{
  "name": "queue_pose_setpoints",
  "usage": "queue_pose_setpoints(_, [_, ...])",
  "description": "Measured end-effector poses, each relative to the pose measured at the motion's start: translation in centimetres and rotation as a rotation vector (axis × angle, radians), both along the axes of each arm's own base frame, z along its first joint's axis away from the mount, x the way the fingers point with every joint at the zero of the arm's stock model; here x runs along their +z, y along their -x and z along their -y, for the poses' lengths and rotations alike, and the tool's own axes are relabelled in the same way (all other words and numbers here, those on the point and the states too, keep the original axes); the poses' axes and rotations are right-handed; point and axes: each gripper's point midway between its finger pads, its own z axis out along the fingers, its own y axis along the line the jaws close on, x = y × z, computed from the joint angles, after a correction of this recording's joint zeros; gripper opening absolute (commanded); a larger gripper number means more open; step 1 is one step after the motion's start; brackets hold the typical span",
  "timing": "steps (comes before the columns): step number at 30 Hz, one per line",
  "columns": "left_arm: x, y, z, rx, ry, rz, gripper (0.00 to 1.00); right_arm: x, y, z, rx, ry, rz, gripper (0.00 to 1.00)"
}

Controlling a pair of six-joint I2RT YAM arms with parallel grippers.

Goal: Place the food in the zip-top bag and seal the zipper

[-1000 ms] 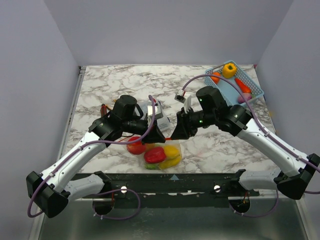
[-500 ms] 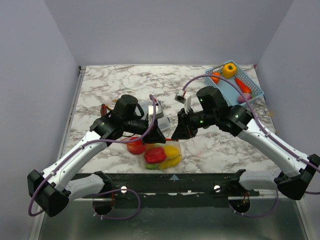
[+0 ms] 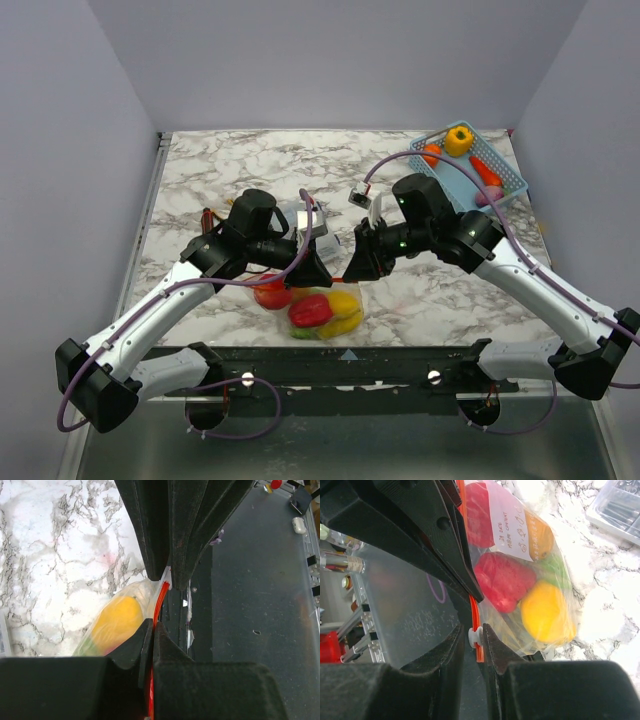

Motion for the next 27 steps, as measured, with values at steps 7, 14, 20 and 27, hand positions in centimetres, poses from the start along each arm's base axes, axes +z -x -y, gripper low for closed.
queue_pose_setpoints(7, [0.03,0.09,0.01,-0.004,0.002,-0.003,0.0,-0.04,-0.08,0.03,0.002,0.002,0.01,0.15])
queue_pose_setpoints(14, [0.1,0.24,0.03,-0.011,0.006,-0.008,0.0,-0.08,-0.1,0.03,0.009,0.003,0.02,0.21])
queue_pose_setpoints(20, [0.13,0.3,0.03,-0.015,0.007,-0.01,0.0,-0.15,0.06,-0.04,0.016,0.004,0.02,0.0])
queue_pose_setpoints(27, [-0.05,0.46,-0.05,-0.017,0.002,-0.02,0.0,-0.75,0.57,-0.75,0.03,-0.005,0.02,0.0])
